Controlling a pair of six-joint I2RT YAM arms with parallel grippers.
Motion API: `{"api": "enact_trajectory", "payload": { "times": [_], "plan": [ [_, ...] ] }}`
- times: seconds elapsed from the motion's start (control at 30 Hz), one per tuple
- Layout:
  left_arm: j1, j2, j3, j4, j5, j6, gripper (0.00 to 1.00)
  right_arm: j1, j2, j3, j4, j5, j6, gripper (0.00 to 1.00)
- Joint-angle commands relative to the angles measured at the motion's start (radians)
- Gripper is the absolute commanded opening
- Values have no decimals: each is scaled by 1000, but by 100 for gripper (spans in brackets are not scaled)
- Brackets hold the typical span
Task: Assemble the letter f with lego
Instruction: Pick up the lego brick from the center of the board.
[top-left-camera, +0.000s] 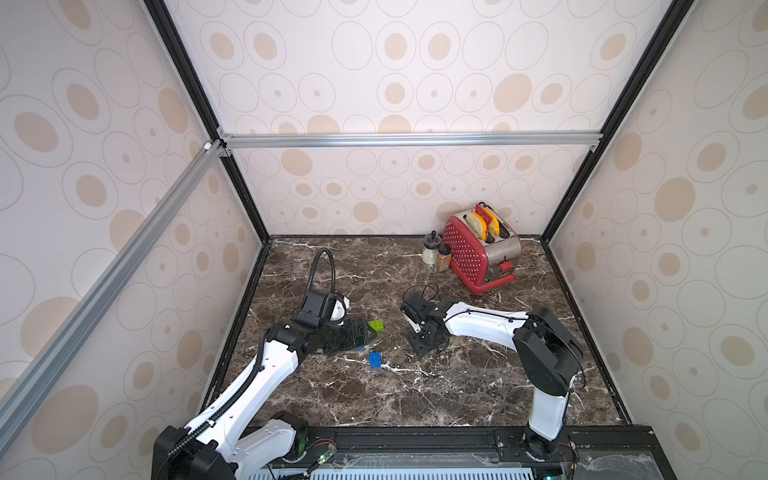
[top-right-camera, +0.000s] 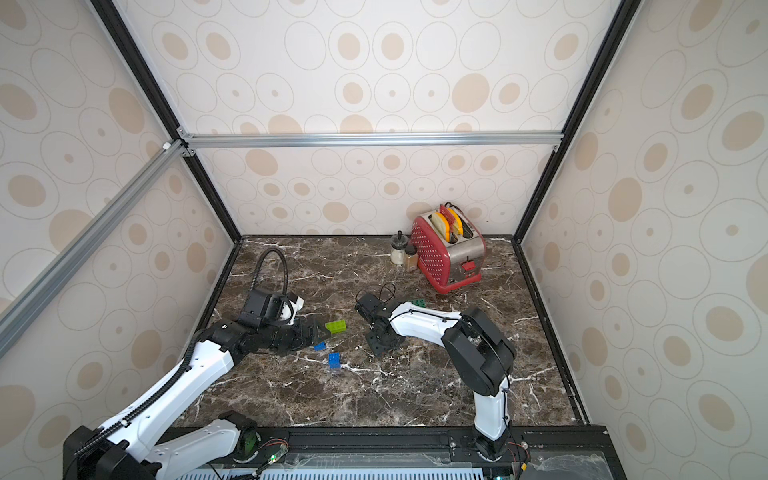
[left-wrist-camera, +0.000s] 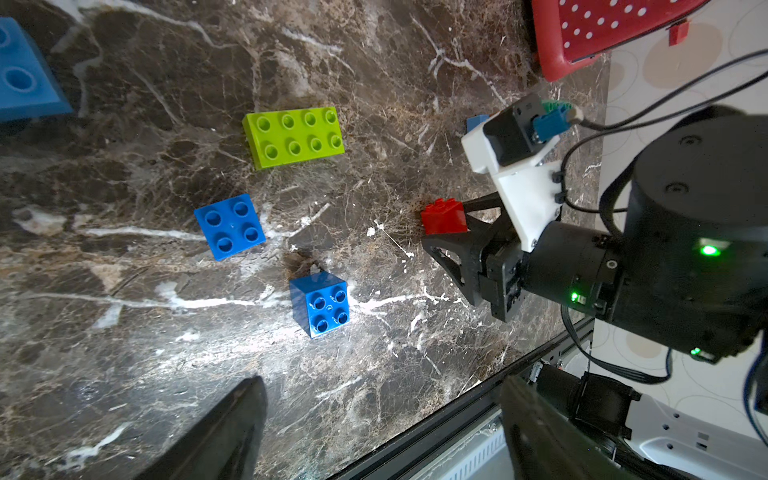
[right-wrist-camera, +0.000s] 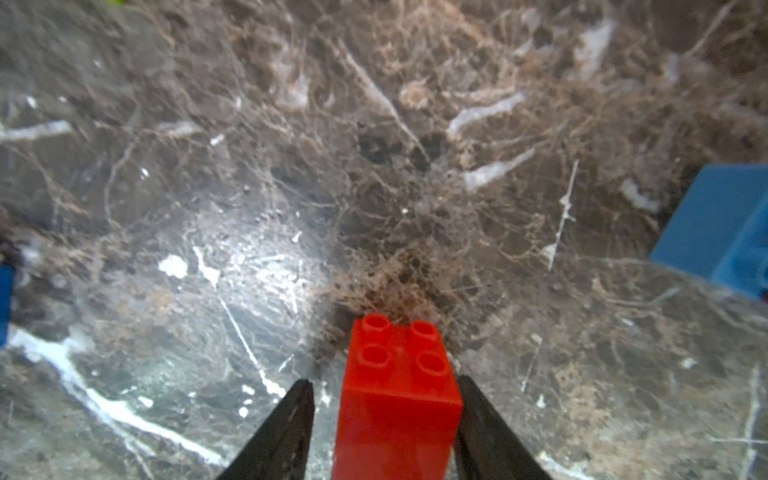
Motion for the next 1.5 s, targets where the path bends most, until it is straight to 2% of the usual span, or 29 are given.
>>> {"api": "enact_trajectory", "payload": {
  "times": [0.0, 0.5, 1.07, 1.3, 1.47],
  "plan": [
    [12, 1, -2, 3, 8, 23, 90, -24, 31, 51, -58, -21, -21, 57],
    [31, -9, -11, 8, 18, 19, 89, -55, 144, 250, -243, -54, -82, 55],
    [53, -21, -19, 9, 34, 17, 90, -68, 196, 304, -319, -65, -105, 54],
    [59, -22, -23, 9, 37, 15, 90, -71, 207, 300, -303, -66, -101, 50],
    [61, -21, -27, 43, 40, 13, 89, -69, 160, 274, -289, -34, -100, 41]
  ]
}}
